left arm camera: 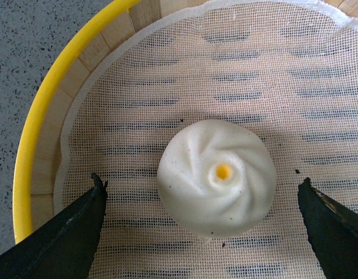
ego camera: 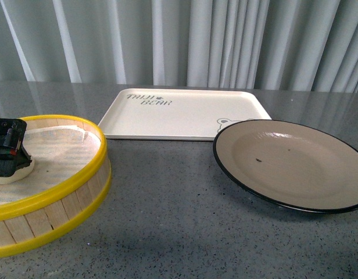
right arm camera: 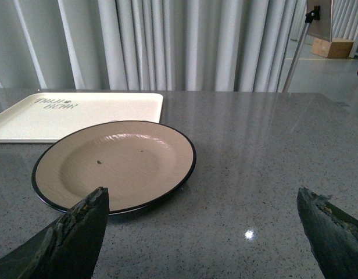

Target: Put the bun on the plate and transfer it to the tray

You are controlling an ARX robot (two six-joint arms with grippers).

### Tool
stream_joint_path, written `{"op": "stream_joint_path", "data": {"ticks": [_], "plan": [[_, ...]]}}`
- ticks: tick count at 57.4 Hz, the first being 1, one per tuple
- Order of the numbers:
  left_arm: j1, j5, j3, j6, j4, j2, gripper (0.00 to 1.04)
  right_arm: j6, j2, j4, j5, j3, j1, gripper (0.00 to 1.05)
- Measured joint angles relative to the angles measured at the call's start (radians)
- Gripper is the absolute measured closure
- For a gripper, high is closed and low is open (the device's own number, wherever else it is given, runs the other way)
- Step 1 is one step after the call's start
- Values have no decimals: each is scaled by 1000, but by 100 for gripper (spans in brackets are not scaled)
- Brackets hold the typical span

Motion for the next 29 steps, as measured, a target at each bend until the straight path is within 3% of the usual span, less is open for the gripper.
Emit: {"op": "stream_joint_path", "data": {"ticks": [23,25,29], "plan": [[-9,7,1,-22,45,8,7,0,0,0,0,0,0,8],[-12,6,1,-20,45,8,8,0,0,0,0,0,0,8],[-18,7,-2,-20,46,8,24,0,0,0,0,0,0,8]]}}
